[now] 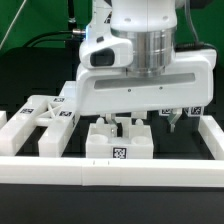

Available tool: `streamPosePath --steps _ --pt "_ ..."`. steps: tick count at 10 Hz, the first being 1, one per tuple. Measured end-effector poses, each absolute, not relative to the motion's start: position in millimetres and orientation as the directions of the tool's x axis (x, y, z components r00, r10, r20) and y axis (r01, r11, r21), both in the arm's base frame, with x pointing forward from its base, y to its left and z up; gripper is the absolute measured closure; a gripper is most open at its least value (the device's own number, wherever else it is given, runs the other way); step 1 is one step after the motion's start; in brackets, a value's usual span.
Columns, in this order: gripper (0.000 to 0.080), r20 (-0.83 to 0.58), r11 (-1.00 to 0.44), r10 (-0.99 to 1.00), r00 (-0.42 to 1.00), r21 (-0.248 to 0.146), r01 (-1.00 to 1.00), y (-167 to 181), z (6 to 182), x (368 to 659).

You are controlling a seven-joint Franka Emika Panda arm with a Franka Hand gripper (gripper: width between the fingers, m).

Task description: Assemble chair

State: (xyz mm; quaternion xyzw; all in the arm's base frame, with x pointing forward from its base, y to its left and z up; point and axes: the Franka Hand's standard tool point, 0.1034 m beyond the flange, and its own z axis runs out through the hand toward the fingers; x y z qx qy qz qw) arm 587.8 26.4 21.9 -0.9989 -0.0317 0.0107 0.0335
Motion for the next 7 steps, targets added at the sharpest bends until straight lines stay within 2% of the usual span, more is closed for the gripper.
streamPosePath --steps 3,6,7 --pt "0.015 0.034 -0.996 0.062 0.998 -0.062 0.064 31.4 7.3 585.8" --pt "0.0176 0.034 -0.996 0.068 0.997 -0.062 0.07 32.6 7.6 586.8" --pt "0.0349 0.034 -0.996 0.068 0.997 -0.062 0.07 32.7 7.5 586.8"
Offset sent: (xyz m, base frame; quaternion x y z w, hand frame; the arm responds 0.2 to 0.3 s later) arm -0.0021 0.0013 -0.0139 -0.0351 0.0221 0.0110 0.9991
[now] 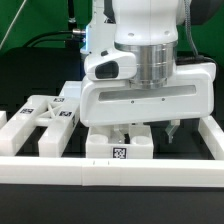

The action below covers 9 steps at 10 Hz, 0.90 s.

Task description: Assemble chair

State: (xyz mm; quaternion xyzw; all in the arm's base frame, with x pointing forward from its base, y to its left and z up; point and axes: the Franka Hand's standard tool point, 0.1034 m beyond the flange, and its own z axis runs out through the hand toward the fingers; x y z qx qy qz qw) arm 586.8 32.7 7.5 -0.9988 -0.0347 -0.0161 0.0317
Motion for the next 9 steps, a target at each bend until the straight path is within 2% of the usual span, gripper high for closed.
streamPosePath --steps 1,2,3,4,9 --pt "0.0536 0.034 -0.996 0.068 0.997 -0.062 0.07 32.7 7.5 586.7" --pt "0.0536 0.034 -0.996 0.069 0.997 -0.062 0.071 32.7 7.5 586.7" --pt "0.067 0.034 -0.996 0.069 0.997 -0.062 0.071 32.7 7.5 586.7" --pt "0.0768 0.035 -0.996 0.069 0.997 -0.062 0.071 32.7 7.6 586.9" --pt "0.0768 0.036 -0.996 0.065 0.997 -0.063 0.067 35.0 7.9 587.1"
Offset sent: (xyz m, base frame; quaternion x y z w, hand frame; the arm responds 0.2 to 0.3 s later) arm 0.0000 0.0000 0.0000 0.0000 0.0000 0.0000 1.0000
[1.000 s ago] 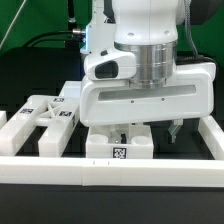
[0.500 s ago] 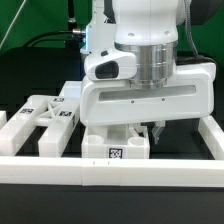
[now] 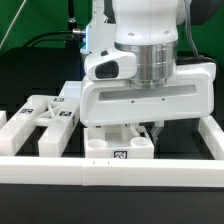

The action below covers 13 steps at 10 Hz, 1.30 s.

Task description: Assemble chair

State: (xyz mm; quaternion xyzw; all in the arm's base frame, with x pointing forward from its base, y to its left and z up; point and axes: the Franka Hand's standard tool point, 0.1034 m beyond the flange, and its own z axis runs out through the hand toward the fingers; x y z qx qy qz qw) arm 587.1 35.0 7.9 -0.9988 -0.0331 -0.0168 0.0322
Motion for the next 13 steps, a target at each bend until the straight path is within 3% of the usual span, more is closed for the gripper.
streamPosePath --steps 5,13 --pt "0.0768 0.046 -0.993 0.089 0.995 -0.07 0.093 85.4 9.9 596.2" --pt "0.0768 0.05 -0.994 0.079 0.996 -0.069 0.083 119.5 8.6 609.5"
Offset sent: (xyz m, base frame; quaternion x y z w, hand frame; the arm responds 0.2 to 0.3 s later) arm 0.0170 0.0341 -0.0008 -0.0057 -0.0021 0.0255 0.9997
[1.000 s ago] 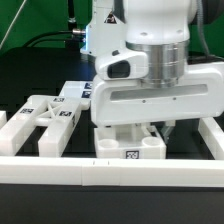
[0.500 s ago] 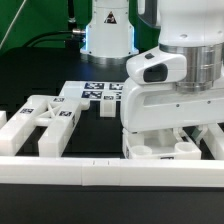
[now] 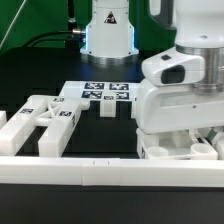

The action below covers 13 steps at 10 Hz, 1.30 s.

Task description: Assemble chair

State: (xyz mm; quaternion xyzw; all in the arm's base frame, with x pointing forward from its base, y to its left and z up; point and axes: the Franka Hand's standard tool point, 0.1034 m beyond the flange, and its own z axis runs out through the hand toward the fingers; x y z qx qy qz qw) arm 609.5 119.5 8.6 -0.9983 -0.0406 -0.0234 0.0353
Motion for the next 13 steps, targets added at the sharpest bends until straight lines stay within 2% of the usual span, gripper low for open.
streamPosePath --steps 4,5,6,7,8,10,11,12,13 --pt "0.0768 0.051 -0.995 0.076 0.996 -0.063 0.079 118.5 9.7 610.3" --pt "0.0768 0.055 -0.995 0.08 0.995 -0.063 0.083 115.7 16.2 612.8" --pt "0.0699 0.063 -0.994 0.08 0.995 -0.064 0.084 111.3 28.0 616.9" --pt "0.0699 0.076 -0.995 0.076 0.994 -0.065 0.081 108.4 37.9 619.9" --pt "0.0484 0.086 -0.995 0.069 0.994 -0.069 0.075 105.9 47.4 620.6" --pt "0.0222 0.091 -0.995 0.074 0.993 -0.066 0.08 98.8 57.9 615.9" --pt "0.0222 0.102 -0.992 0.108 0.989 -0.059 0.114 89.7 65.1 609.6" --pt "0.0163 0.122 -0.991 0.118 0.986 -0.052 0.125 78.2 67.9 599.2" --pt "0.0154 0.112 -0.991 0.115 0.987 -0.054 0.121 79.7 65.5 596.8"
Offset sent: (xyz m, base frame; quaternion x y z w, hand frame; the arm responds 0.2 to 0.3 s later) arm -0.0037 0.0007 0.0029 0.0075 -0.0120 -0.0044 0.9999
